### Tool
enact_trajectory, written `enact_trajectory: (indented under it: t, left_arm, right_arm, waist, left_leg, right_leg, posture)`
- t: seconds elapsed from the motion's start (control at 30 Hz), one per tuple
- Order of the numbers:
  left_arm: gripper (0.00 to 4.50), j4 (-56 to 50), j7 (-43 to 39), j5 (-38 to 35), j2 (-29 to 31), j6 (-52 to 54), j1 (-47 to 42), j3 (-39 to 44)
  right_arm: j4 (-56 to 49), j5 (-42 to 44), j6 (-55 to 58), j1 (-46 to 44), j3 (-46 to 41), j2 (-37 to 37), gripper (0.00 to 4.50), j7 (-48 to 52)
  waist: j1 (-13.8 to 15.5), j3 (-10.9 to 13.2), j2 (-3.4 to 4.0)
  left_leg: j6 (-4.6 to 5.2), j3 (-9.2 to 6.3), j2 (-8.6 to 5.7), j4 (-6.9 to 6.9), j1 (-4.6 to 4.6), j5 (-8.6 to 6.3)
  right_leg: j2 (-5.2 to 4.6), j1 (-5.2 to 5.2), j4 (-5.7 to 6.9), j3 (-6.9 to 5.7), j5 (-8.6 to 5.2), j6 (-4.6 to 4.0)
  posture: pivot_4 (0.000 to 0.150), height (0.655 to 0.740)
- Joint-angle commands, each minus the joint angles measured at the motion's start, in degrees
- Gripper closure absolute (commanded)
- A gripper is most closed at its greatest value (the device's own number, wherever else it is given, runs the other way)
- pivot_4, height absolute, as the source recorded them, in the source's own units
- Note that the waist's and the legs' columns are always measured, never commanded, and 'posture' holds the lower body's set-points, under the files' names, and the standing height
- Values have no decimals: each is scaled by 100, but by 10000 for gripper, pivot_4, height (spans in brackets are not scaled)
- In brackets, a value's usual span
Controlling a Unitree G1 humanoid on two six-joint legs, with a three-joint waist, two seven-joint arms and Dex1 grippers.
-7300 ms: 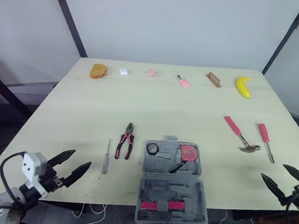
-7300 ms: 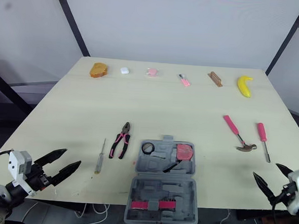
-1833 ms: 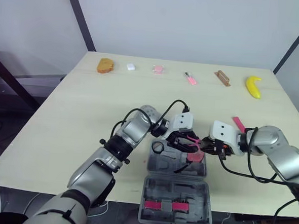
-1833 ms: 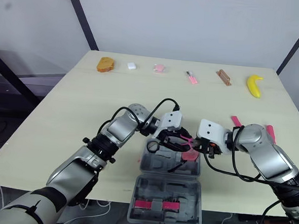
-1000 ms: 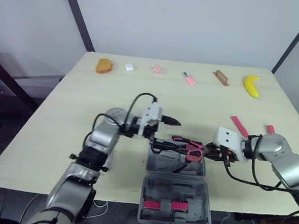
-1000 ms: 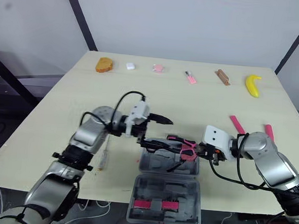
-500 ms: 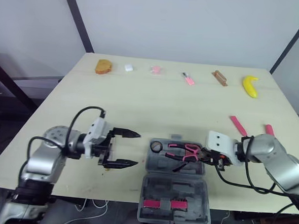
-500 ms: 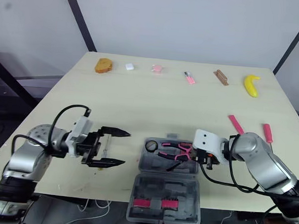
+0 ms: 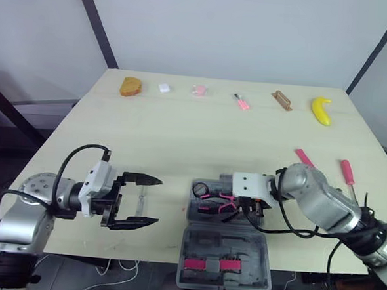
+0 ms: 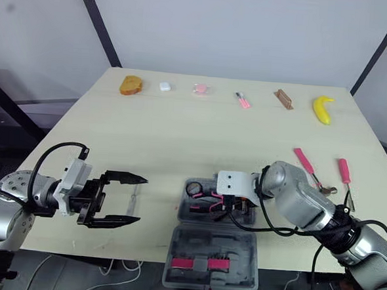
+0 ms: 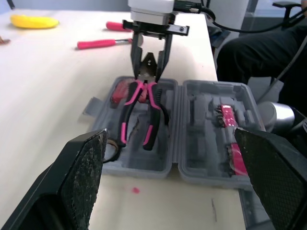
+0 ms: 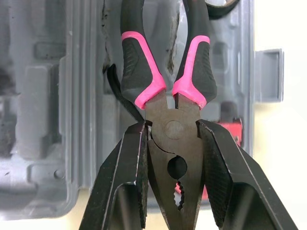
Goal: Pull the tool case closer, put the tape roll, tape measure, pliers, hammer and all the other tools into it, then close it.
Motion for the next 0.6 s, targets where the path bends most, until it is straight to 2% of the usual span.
enact_trajectory:
  t: [0.03,0.33,0.6]
  left_arm:
    - [359,-75,-54,-86,82,-67,-105,79]
    - [359,7,-20,4,30,-147,-263,-93]
    - [359,-9,97,-51,-59,-81,-364,-139]
  right_arm:
    - [-119,-252,76,-157,201,55,34177,-11]
    - [95,-574,333,-247,531,394,34177,-124]
    - [77,-630,260,-141,517,369,34177,-105]
  waist:
    - [1,0,0]
    - [3,0,0]
    - [1,0,0]
  left_leg:
    - [0,0,0,0,0,0]
    - [0,0,-1,1,1,0]
    - [0,0,-1,0,1,0]
  right_leg:
    - [0,0,0,0,0,0]
    - [0,0,3,-1,0,0]
    - [0,0,4,-1,0,0]
  posture:
    - [1500,7400]
    - [1500,7400]
    - [1500,7400]
